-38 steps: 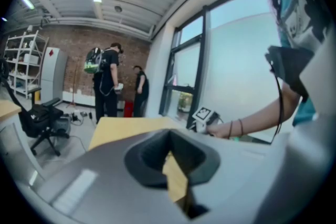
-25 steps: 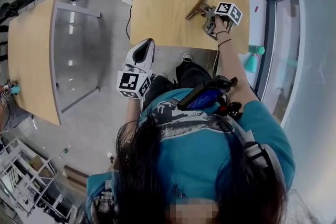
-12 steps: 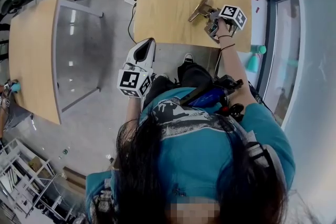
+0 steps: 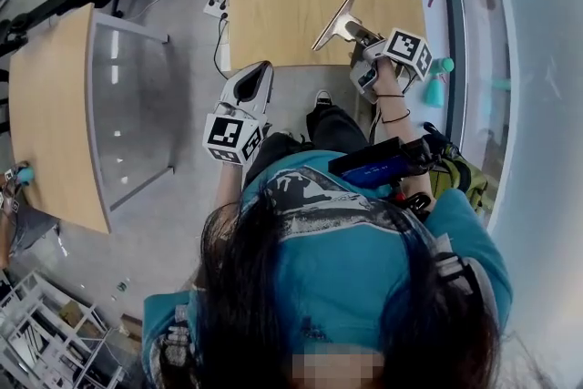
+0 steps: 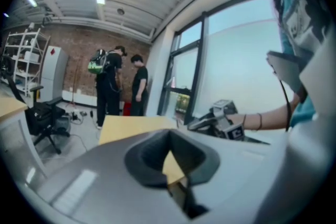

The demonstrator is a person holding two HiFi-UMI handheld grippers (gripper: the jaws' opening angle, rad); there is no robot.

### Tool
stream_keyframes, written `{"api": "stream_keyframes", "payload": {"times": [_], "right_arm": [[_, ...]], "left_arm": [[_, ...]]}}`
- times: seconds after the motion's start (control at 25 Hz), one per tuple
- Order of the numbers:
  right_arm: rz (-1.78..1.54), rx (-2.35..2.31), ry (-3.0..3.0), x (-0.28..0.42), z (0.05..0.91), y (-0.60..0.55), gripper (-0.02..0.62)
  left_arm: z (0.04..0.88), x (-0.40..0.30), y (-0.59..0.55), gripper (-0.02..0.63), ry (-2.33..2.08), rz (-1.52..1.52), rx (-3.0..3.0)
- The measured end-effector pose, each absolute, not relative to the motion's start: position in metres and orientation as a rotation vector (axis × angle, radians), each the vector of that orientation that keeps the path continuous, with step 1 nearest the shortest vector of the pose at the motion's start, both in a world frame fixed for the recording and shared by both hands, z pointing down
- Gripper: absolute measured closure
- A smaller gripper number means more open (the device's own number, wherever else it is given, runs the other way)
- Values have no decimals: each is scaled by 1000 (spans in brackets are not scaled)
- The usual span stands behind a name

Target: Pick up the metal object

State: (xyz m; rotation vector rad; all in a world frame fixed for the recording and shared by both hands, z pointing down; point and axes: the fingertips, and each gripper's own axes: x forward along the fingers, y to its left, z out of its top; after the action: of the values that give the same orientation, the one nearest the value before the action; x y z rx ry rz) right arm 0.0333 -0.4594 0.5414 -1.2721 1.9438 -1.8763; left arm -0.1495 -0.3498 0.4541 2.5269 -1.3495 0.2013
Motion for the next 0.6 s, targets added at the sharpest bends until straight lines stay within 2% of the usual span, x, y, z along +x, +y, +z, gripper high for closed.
{"api": "stream_keyframes", "payload": {"times": [0.6], "right_arm": [[-1771, -1272, 1827, -23, 499, -269, 508]], "left_arm": [[456, -184, -241, 601, -1109, 156, 2649]]}}
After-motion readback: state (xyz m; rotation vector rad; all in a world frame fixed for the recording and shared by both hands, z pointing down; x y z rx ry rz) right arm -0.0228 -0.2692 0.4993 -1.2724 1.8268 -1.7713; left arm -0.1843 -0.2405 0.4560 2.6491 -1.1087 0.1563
